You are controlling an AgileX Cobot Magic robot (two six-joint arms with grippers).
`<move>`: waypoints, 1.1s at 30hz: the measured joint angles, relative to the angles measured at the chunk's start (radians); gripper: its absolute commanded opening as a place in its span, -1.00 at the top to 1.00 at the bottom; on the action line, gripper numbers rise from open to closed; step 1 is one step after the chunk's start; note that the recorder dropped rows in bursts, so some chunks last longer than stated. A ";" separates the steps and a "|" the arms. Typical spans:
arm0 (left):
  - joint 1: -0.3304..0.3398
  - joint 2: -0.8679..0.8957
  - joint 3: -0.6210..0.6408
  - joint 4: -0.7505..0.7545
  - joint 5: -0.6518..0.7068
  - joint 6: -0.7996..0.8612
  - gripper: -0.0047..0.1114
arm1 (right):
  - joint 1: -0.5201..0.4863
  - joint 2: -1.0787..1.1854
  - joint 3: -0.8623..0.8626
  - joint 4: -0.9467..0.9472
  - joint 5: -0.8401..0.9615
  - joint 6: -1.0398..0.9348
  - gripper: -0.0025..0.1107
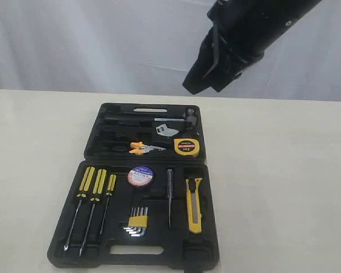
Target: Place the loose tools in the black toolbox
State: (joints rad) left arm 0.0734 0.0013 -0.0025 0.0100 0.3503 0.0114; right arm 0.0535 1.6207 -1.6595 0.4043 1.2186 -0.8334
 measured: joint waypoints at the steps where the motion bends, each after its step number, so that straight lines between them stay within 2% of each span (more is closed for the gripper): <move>1: 0.000 0.000 0.000 0.000 0.000 0.000 0.92 | 0.000 0.005 0.000 0.026 0.002 0.000 0.77; 7: 0.000 0.000 0.000 0.000 0.000 0.000 0.92 | 0.007 0.026 0.000 0.150 0.002 0.004 0.77; 19: 0.000 0.000 0.000 0.000 0.000 0.000 0.92 | 0.118 0.026 0.000 0.144 0.000 0.012 0.77; 24: 0.000 0.000 0.000 0.000 0.000 0.000 0.92 | 0.190 0.043 0.000 0.048 0.000 0.151 0.77; 33: 0.000 0.000 0.000 0.000 0.000 0.000 0.92 | 0.191 0.057 0.000 -0.002 0.000 0.326 0.77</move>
State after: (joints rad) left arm 0.0734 0.0013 -0.0025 0.0100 0.3503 0.0114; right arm 0.2445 1.6777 -1.6595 0.4022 1.2184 -0.5072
